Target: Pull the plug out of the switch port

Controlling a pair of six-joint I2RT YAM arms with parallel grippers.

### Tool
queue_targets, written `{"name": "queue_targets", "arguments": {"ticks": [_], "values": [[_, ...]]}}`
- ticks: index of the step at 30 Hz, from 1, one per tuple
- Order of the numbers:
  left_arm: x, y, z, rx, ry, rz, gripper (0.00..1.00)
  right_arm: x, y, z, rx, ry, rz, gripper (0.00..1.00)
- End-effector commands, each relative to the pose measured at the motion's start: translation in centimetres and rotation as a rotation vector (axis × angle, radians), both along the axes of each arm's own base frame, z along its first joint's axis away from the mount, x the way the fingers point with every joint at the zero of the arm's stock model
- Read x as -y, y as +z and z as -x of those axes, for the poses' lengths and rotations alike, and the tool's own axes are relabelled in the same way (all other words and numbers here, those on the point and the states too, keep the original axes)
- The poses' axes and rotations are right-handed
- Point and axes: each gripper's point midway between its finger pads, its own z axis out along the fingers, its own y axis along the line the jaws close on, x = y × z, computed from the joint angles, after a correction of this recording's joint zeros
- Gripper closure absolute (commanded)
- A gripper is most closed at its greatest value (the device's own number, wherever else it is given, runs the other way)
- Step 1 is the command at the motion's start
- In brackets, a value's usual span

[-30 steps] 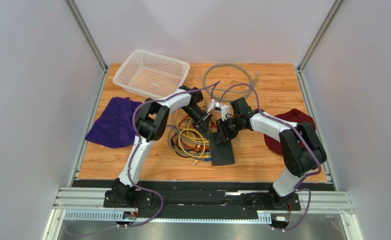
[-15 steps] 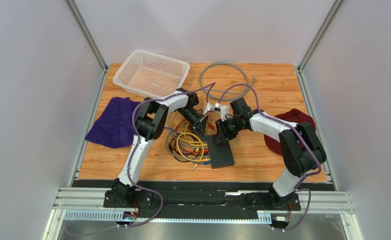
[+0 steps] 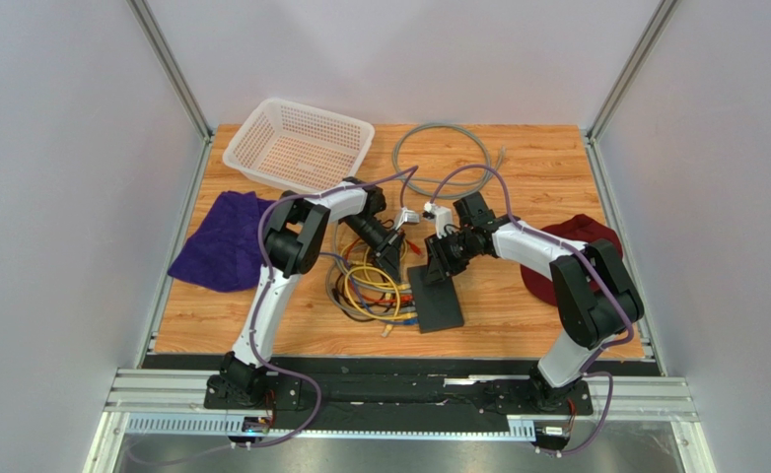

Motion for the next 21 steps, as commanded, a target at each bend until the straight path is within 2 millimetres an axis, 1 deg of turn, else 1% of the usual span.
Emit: {"name": "queue_targets", "arguments": {"ticks": [1, 3, 4, 7, 8, 10, 11, 12, 13, 14, 15, 16, 17, 18, 19, 21], "values": [[-2.3, -2.4, 1.2, 0.088, -0.109, -0.099, 1.0, 1.3, -1.6, -0.5, 0.022, -0.017, 0.081, 0.65], [-2.2, -2.0, 0.9, 0.1, -0.107, -0.091, 1.0, 1.4, -1.5, -0.5, 0.028, -0.018, 0.082, 0.65], [-1.9, -1.5, 0.8, 0.101, -0.104, -0.074, 1.0, 1.4, -1.5, -0.5, 0.028, -0.019, 0.083, 0.65], [-0.4, 1.3, -0.4, 0.143, -0.086, 0.009, 1.0, 1.4, -1.5, -0.5, 0.031, -0.019, 0.081, 0.65], [0.2, 2.6, -1.3, 0.18, -0.082, 0.04, 1.0, 1.4, -1.4, -0.5, 0.034, -0.019, 0.08, 0.65], [0.7, 4.5, -1.9, 0.214, -0.085, 0.074, 1.0, 1.5, -1.5, -0.5, 0.031, -0.022, 0.083, 0.65], [1.2, 5.8, -2.8, 0.262, -0.088, 0.095, 1.0, 1.4, -1.5, -0.5, 0.034, -0.022, 0.082, 0.65], [1.1, 6.7, -2.8, 0.266, -0.093, 0.092, 1.0, 1.5, -1.4, -0.5, 0.038, -0.021, 0.083, 0.65], [0.9, 7.1, -3.3, 0.307, -0.109, 0.088, 1.0, 1.4, -1.4, -0.6, 0.039, -0.021, 0.081, 0.66], [1.2, 8.1, -4.1, 0.357, -0.115, 0.094, 1.0, 1.4, -1.4, -0.5, 0.04, -0.02, 0.082, 0.66], [0.8, 8.6, -4.3, 0.376, -0.12, 0.082, 1.0, 1.5, -1.5, -0.6, 0.041, -0.021, 0.081, 0.66], [0.4, 8.5, -4.8, 0.418, -0.138, 0.05, 1.0, 1.5, -1.5, -0.6, 0.043, -0.022, 0.081, 0.66], [0.4, 9.1, -5.6, 0.467, -0.143, 0.042, 1.0, 1.4, -1.5, -0.7, 0.047, -0.022, 0.079, 0.66], [0.1, 9.2, -5.8, 0.488, -0.153, 0.023, 1.0, 1.4, -1.5, -0.6, 0.047, -0.023, 0.078, 0.66], [-0.6, 8.8, -6.4, 0.532, -0.173, -0.019, 1.0, 1.4, -1.5, -0.7, 0.05, -0.024, 0.078, 0.66], [-1.3, 8.6, -7.3, 0.586, -0.191, -0.063, 1.0, 1.5, -1.5, -0.7, 0.055, -0.024, 0.079, 0.66]]}}
